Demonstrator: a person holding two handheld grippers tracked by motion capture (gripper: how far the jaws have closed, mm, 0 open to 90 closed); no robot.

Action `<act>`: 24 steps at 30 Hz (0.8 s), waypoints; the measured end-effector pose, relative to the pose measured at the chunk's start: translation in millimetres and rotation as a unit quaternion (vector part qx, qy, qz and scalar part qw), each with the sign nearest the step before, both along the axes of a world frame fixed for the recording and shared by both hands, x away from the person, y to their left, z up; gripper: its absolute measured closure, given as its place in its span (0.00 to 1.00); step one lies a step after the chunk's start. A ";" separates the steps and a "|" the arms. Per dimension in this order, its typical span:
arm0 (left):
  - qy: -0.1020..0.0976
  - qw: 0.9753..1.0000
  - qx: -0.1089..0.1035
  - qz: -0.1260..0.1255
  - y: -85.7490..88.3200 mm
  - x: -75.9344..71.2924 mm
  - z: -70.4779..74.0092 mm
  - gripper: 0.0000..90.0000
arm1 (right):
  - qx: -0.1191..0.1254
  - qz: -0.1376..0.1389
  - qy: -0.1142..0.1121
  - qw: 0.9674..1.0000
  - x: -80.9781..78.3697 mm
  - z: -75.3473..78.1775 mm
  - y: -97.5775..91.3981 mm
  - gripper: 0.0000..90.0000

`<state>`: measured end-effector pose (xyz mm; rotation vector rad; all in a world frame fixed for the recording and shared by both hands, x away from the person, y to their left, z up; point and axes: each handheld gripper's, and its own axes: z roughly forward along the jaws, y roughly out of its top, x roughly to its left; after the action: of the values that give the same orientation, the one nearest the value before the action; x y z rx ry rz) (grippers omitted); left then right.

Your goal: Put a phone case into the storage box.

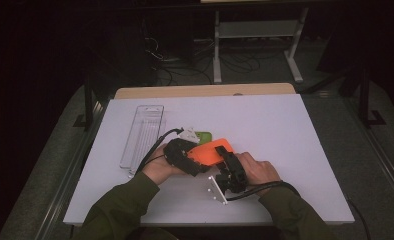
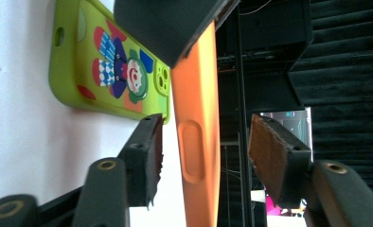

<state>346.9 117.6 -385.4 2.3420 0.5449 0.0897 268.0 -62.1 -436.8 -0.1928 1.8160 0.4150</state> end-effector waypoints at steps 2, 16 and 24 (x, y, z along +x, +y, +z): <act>0.001 1.000 -0.006 0.006 -0.9 -0.9 -0.6 0.17 | 0.000 0.001 -0.003 1.000 -0.2 0.0 0.0 0.57; 0.007 1.000 -0.010 0.008 -0.7 -0.6 -0.8 0.17 | -0.001 0.012 -0.004 1.000 -2.7 -1.1 1.8 0.78; 0.016 1.000 -0.015 0.000 1.7 2.4 -0.2 0.17 | -0.010 0.008 -0.009 1.000 -3.9 -1.7 2.7 0.85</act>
<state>349.2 119.2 -385.6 2.3170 0.5580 0.0440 264.1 -59.4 -438.6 -0.2246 1.8024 0.4054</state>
